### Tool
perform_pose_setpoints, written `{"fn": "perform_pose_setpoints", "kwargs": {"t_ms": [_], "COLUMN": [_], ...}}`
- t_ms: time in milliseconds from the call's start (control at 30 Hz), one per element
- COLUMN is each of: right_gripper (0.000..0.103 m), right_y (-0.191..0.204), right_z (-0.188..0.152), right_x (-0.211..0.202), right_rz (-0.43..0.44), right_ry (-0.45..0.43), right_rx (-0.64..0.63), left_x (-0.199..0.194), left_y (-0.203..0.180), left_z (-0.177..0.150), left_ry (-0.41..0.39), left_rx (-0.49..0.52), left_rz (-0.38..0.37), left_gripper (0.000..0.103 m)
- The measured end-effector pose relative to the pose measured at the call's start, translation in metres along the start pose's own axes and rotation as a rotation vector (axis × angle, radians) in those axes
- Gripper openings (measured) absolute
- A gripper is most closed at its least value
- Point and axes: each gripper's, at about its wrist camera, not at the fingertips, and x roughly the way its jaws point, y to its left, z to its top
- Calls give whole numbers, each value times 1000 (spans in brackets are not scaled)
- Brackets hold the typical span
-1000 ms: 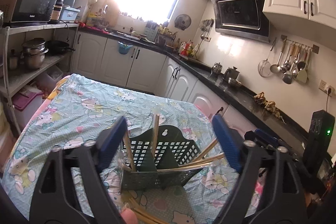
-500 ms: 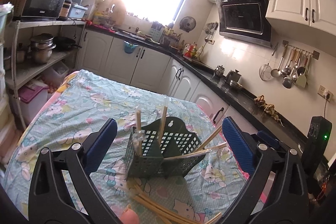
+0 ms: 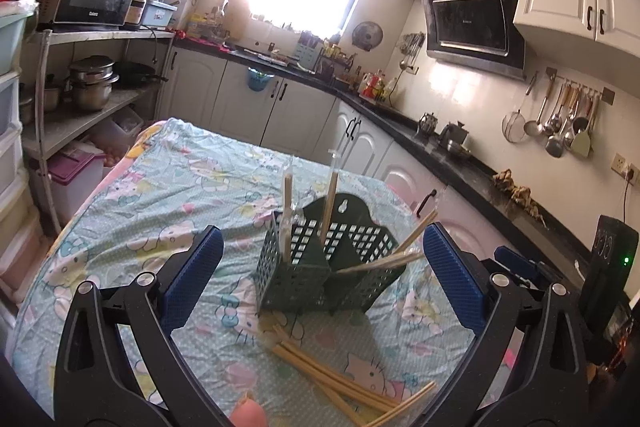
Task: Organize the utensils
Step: 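Withdraw both grippers and move them down to the remaining chopsticks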
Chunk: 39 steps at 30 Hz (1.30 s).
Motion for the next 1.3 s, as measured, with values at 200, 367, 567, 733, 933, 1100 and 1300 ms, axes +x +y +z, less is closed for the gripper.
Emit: {"fn": "perform_pose_setpoints", "kwargs": {"t_ms": [200, 367, 567, 733, 933, 1100, 1300], "right_gripper": [66, 66, 66, 66, 66, 66, 66], "right_y": [5, 12, 23, 32, 38, 41, 44], "right_z": [-12, -22, -31, -39, -48, -58, -68], "right_x": [6, 11, 16, 22, 31, 41, 51], "right_rz": [19, 33, 53, 69, 87, 97, 104], "right_ry": [42, 73, 105, 134, 168, 208, 248], "right_rx": [-10, -28, -56, -79, -99, -108, -124], "left_x": [4, 7, 12, 22, 33, 44, 56], "left_y": [7, 10, 16, 25, 35, 44, 51], "left_z": [-13, -22, -31, -41, -52, -62, -73], "left_ry": [44, 68, 102, 145, 187, 237, 295], "left_rx": [-14, -19, -30, -42, -61, -98, -136], "left_rz": [17, 29, 48, 70, 89, 90, 55], "left_gripper": [92, 92, 92, 92, 92, 92, 92]}}
